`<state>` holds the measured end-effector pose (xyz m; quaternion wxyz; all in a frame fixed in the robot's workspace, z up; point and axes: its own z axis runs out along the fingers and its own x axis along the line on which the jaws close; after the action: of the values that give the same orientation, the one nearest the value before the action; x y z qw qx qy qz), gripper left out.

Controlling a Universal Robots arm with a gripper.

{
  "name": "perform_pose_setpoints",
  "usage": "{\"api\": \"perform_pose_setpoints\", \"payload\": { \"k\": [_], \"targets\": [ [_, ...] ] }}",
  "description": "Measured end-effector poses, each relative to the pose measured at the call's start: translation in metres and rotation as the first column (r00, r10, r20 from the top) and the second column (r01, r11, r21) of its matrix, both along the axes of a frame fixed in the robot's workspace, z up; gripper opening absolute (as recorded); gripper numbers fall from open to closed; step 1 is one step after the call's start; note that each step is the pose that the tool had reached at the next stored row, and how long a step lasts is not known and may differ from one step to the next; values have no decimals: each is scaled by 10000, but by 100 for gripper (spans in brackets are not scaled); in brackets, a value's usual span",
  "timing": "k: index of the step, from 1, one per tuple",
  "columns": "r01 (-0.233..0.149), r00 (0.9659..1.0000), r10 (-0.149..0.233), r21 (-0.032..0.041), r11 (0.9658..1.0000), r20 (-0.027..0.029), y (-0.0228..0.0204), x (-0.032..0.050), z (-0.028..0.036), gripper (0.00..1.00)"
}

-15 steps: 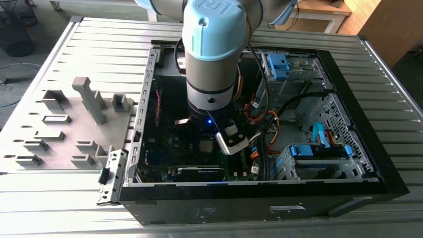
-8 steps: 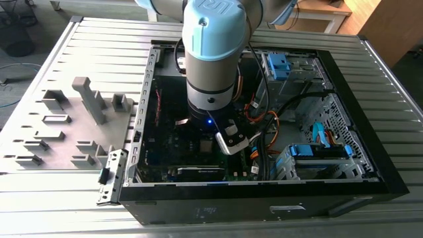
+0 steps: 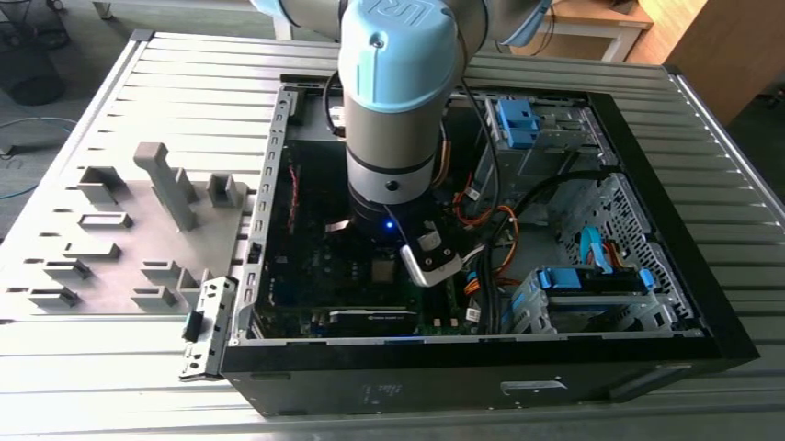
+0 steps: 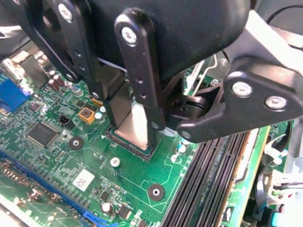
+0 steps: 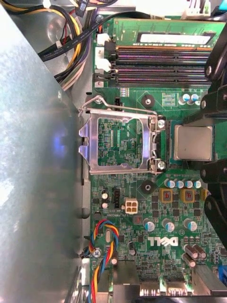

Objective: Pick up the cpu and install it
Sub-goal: 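Place the cpu into insertion slot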

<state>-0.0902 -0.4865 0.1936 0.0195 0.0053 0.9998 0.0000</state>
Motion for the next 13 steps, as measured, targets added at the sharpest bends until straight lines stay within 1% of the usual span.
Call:
{"api": "perform_pose_setpoints", "payload": {
  "k": [4,6,13],
  "targets": [
    [1,10000,-1,9,10000,-6,-1,-1,35,38],
    [2,10000,-2,23,10000,-5,0,-1,37,38],
    [1,10000,-1,24,10000,-7,-1,-5,41,38]
  ]
}}
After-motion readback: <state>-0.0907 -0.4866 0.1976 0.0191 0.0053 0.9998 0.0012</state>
